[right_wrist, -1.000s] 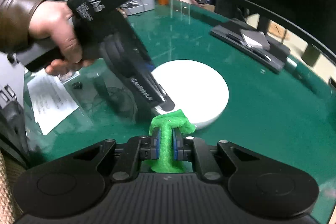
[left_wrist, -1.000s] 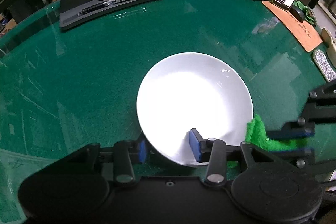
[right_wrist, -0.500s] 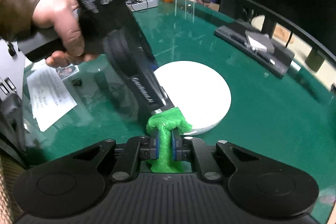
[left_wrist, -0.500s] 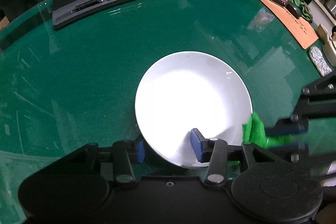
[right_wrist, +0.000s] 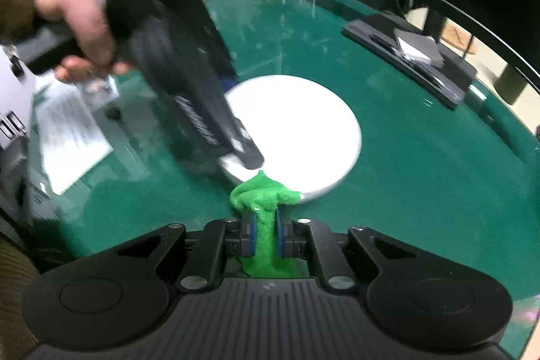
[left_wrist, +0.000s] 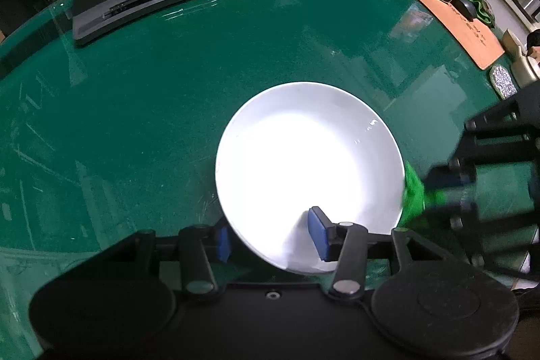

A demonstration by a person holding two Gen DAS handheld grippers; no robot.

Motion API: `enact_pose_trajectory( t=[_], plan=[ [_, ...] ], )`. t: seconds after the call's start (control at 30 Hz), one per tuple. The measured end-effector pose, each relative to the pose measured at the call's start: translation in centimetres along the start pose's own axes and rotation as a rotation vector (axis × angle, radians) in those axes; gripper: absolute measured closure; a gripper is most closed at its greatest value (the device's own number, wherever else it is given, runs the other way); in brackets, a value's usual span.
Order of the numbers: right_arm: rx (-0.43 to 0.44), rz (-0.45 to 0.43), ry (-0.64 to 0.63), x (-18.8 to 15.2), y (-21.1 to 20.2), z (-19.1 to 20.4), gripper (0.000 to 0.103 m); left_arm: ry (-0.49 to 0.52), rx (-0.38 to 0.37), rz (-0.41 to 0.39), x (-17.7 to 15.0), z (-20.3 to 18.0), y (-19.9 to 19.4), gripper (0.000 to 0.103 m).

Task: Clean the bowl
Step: 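Rub the cloth along the bowl rim with the right tool while the left tool holds the bowl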

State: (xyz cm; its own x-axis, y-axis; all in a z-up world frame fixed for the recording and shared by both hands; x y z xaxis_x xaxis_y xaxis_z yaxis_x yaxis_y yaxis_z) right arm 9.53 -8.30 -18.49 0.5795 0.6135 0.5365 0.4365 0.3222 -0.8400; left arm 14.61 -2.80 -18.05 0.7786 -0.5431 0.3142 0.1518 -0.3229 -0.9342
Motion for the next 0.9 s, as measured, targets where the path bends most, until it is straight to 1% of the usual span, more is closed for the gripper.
enact_pose_trajectory(
  t=[0.13, 0.2, 0.23, 0.3, 0.4, 0.5, 0.57, 0.63, 0.73, 0.77, 0.8, 0.9],
  plan=[
    [0.006, 0.009, -0.005, 0.0, -0.2, 0.2, 0.093, 0.012, 0.003, 0.004, 0.1, -0.1, 0.1, 0.053],
    [0.041, 0.003, -0.035, 0.2, -0.4, 1.1, 0.093, 0.018, 0.003, 0.006, 0.1, -0.1, 0.1, 0.053],
    [0.045, 0.003, -0.044, 0.4, -0.4, 1.1, 0.093, 0.016, 0.004, 0.005, 0.1, -0.1, 0.1, 0.053],
    [0.040, 0.015, -0.063, 0.6, -0.2, 0.5, 0.093, 0.012, 0.004, 0.002, 0.1, -0.1, 0.1, 0.052],
    [-0.023, 0.024, -0.055, 0.5, 0.1, -1.2, 0.093, 0.015, 0.001, 0.001, 0.1, -0.1, 0.1, 0.052],
    [-0.010, 0.020, -0.064, 0.6, -0.3, -0.8, 0.093, 0.021, -0.002, 0.005, 0.2, -0.1, 0.2, 0.052],
    [0.023, 0.019, -0.089, 0.5, -0.6, 0.1, 0.093, 0.024, -0.003, 0.006, 0.2, -0.1, 0.2, 0.052],
    [0.036, 0.019, -0.101, 0.5, -0.6, 0.4, 0.093, 0.026, -0.004, 0.006, 0.2, -0.1, 0.2, 0.052],
    [0.024, 0.031, -0.084, 0.5, -0.1, -0.5, 0.093, 0.023, -0.003, 0.004, 0.2, -0.1, 0.3, 0.051],
    [-0.003, 0.035, -0.080, 0.4, 0.1, -1.0, 0.093, 0.024, -0.003, 0.003, 0.2, -0.1, 0.3, 0.051],
    [-0.009, 0.035, -0.075, 0.3, 0.1, -1.2, 0.093, 0.025, -0.004, 0.003, 0.2, -0.1, 0.3, 0.051],
    [0.006, 0.034, -0.092, 0.3, -0.1, -0.3, 0.093, 0.032, -0.003, 0.003, 0.3, -0.1, 0.3, 0.050]
  ],
)
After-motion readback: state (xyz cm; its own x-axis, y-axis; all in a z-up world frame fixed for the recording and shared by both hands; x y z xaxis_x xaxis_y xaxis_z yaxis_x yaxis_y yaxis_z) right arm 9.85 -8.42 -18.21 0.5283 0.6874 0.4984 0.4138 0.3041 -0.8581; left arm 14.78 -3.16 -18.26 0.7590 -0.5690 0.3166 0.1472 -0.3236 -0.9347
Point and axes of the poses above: each gripper's, at about its wrist camera, not at the fingertips, and y roughly the way its jaws point, z to its left, x to its top, the point moved 10 cm from there along y, roughly the way its jaws point, and after that the axes turned 3 degrees about -x, right-handed, at the moved point
